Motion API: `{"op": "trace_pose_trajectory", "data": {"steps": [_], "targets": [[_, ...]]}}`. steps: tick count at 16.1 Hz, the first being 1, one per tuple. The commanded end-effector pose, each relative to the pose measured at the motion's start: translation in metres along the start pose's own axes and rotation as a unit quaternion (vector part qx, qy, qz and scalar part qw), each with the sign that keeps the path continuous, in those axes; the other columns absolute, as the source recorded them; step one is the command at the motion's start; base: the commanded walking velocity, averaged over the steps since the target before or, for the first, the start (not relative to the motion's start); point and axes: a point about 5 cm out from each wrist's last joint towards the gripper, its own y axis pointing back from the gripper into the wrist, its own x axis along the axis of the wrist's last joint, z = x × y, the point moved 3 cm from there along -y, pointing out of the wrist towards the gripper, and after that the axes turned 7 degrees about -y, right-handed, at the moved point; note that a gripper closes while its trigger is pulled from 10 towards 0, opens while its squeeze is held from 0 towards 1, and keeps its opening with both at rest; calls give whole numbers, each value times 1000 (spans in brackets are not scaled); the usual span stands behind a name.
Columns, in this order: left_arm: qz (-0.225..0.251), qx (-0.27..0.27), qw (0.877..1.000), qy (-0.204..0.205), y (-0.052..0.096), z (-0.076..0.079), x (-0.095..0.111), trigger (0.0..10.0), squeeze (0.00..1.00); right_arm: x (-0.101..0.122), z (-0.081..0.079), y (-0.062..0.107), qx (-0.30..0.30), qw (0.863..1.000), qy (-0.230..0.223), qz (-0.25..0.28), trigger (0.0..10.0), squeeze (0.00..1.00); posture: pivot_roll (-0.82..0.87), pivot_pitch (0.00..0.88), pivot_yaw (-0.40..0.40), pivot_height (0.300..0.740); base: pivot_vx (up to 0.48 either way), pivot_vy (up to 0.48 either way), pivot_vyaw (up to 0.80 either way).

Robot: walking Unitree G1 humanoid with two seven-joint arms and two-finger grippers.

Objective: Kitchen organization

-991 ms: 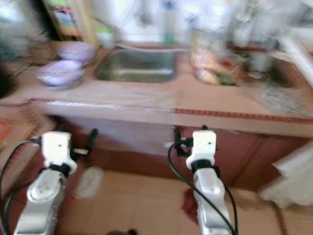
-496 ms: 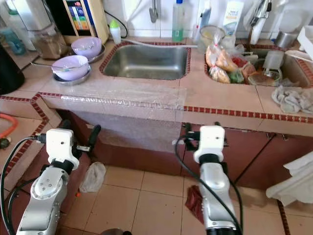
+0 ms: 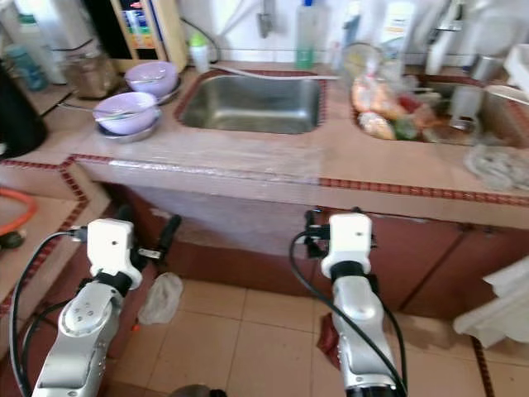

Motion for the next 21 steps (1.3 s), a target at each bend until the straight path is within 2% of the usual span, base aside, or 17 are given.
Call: {"op": "trace_pose_trajectory", "data": {"steps": [1,2,3,4,5,6,7,8,9,13,15,17,21], "targets": [[-9,-2,1000,-1,0,-4,-4,10000,0,6,0,0,-1,1000,-9,15,10000,0,-41,0,58,740,0,480,0],[-8,-9,1000,7,-1,-2,-3,10000,0,5,4,0,-9,1000,-10,13,10000,125,-44,0,57,740,0,480,0],[-7,-12,1000,17,-1,-2,-2,10000,141,4,4,1,-9,1000,-12,12,10000,1000,-44,0,56,740,0,480,0],[-7,-14,1000,22,-2,-1,-2,10000,725,3,4,2,-8,1000,-13,12,10000,1000,-44,0,56,740,0,480,0],[-5,-13,1000,26,-2,-2,-1,10000,1000,2,4,3,-11,1000,-8,12,10000,1000,-43,0,53,740,0,480,0],[-3,-12,1000,23,-3,-2,0,10000,1000,1,6,3,-21,1000,-3,11,10000,1000,-41,0,50,740,0,0,0],[0,-17,1000,18,-3,0,1,10000,906,1,7,3,-23,1000,-4,9,10000,1000,-41,0,50,740,0,0,0],[0,-18,1000,18,-3,0,1,10000,0,0,7,2,-19,1000,-6,8,10000,812,-38,0,46,740,0,0,0],[0,-17,1000,18,-3,-1,1,10000,0,1,4,2,-10,1000,-7,9,10000,0,-36,0,50,740,0,0,0],[3,-9,999,38,-3,-4,3,10000,0,5,3,0,-7,1000,4,21,10000,0,-36,0,59,740,0,0,0],[11,-2,999,47,-5,-6,6,10000,0,7,2,-2,0,1000,11,23,10000,0,-17,0,-4,740,0,0,0],[13,9,999,49,-5,-9,6,10000,0,9,-4,-5,16,999,19,22,10000,0,-11,0,-28,740,0,0,0],[-2,23,998,58,8,-9,-2,10000,0,7,-8,-6,32,999,25,19,10000,0,19,0,-49,740,0,0,0]]}}
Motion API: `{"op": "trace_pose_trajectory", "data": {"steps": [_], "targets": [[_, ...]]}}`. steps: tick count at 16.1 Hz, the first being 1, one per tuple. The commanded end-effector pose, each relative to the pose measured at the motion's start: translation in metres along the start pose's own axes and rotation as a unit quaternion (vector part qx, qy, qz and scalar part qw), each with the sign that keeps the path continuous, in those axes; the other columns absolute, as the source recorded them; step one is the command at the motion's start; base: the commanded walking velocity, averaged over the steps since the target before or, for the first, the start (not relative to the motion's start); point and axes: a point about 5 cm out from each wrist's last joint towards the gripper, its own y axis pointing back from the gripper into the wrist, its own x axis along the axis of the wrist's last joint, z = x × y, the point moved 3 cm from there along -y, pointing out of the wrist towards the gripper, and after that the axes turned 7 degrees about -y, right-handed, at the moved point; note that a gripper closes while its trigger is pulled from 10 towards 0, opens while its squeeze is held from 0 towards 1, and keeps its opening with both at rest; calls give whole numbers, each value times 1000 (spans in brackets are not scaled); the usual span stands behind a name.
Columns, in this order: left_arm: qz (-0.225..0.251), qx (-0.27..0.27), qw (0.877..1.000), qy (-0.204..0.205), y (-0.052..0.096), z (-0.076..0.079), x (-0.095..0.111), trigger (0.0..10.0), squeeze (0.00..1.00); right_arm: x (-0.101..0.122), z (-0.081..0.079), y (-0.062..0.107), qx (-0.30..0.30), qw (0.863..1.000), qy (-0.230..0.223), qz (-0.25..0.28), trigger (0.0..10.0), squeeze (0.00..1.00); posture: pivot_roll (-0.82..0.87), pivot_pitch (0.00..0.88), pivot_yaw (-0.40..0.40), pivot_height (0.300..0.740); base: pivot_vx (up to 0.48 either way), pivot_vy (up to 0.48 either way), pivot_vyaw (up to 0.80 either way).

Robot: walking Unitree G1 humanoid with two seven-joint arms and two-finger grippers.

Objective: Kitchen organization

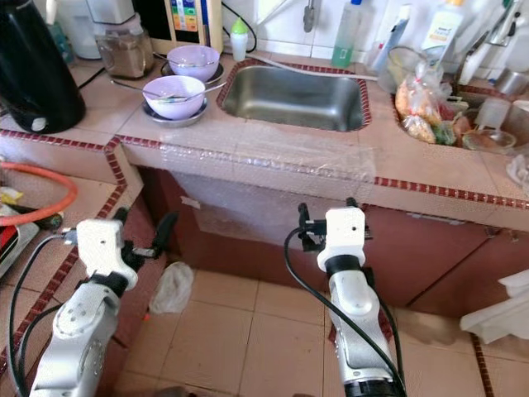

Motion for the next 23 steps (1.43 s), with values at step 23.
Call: {"op": "trace_pose_trajectory", "data": {"steps": [23], "targets": [[67,1,998,10,-18,12,35,10000,0,10,10,-11,3,999,-7,35,10000,0,-5,0,12,740,75,0,0]]}}
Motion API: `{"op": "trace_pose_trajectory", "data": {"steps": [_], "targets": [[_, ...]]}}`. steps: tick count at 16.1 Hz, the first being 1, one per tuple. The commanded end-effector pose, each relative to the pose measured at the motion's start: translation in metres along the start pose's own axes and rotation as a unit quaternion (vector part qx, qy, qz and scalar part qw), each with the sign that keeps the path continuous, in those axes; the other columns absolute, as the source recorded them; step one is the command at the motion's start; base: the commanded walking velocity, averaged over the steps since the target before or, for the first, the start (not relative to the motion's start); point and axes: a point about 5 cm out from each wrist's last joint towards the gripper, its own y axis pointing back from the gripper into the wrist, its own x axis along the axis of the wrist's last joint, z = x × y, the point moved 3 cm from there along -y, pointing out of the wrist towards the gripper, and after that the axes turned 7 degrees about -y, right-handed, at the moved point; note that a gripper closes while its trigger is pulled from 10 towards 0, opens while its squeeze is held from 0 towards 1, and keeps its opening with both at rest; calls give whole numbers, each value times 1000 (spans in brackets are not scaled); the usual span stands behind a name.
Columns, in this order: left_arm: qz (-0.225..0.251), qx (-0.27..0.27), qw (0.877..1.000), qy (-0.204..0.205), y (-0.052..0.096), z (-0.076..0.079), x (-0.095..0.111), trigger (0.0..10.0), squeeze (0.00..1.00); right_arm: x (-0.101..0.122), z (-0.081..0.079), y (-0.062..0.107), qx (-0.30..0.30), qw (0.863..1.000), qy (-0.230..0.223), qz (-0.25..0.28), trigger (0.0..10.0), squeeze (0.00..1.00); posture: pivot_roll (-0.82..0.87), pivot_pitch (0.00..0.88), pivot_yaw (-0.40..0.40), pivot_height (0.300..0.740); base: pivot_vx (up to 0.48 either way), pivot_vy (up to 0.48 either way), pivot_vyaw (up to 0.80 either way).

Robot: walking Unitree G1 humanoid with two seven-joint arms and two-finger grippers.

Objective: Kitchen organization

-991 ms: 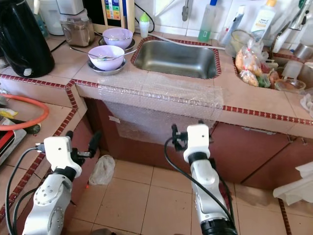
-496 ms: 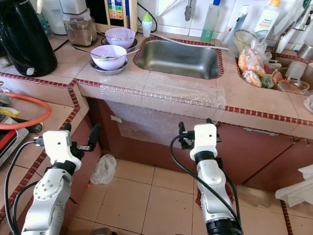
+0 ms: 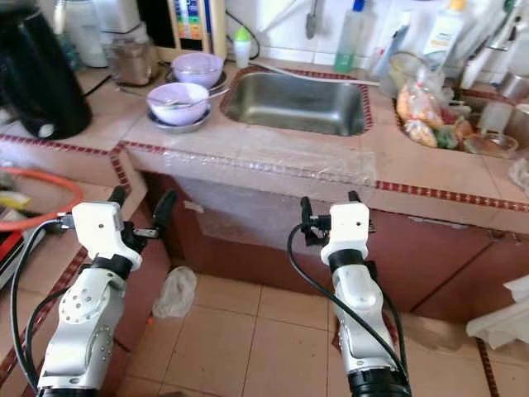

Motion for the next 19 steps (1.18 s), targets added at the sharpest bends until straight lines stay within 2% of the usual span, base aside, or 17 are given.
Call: {"op": "trace_pose_trajectory", "data": {"steps": [1,10,19], "targets": [[-1,-5,1000,2,0,2,1,10000,0,5,3,-3,-4,1000,-1,7,10000,0,-5,0,12,740,315,0,0],[3,-16,1000,-1,0,4,7,10000,0,9,7,0,-8,1000,6,14,10000,0,-13,0,24,740,332,0,0],[7,-15,1000,-9,1,2,13,10000,0,8,1,3,5,1000,3,13,10000,0,-7,0,25,740,317,0,0]]}}
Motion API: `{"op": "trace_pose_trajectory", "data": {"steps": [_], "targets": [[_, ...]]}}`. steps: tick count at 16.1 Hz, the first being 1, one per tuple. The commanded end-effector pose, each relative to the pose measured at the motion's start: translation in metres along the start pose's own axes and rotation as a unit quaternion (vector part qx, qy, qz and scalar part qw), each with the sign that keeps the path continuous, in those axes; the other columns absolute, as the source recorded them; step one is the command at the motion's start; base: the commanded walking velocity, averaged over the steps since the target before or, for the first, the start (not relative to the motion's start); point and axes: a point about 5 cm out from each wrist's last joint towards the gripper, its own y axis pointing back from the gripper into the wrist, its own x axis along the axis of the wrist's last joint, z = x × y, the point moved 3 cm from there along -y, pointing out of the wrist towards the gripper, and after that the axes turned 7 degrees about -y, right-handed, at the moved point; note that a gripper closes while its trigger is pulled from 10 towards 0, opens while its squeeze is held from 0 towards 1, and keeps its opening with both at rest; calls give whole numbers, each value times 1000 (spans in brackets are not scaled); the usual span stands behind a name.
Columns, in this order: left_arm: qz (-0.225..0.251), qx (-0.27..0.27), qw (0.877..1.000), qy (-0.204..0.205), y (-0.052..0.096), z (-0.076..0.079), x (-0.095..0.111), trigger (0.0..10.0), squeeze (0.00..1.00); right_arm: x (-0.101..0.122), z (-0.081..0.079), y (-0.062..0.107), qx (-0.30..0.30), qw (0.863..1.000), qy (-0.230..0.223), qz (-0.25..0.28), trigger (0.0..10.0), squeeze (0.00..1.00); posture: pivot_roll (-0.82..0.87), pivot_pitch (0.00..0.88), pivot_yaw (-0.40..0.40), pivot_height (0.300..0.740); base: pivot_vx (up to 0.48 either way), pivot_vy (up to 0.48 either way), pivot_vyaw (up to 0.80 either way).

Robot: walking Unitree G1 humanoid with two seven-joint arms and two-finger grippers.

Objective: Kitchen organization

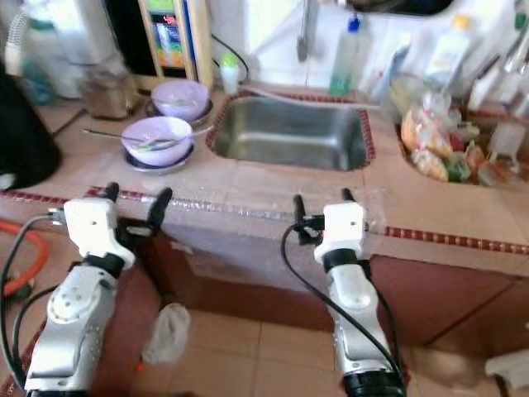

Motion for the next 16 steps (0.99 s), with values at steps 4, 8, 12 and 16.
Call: {"op": "trace_pose_trajectory", "data": {"steps": [4,8,12,16], "targets": [[9,-10,1000,-3,-3,6,7,10000,0,3,7,-1,-6,1000,5,3,10000,0,-3,0,25,740,0,0,0],[11,-7,1000,-11,-3,5,9,10000,0,3,6,-2,-4,1000,3,3,10000,0,-2,0,26,740,0,0,0],[23,-19,1000,-10,-4,10,15,10000,0,3,5,0,-1,1000,2,4,10000,0,-6,0,33,740,0,0,0],[22,-23,999,-12,-4,11,15,10000,0,1,5,2,-3,1000,1,1,10000,0,-9,7,33,740,0,0,0]]}}
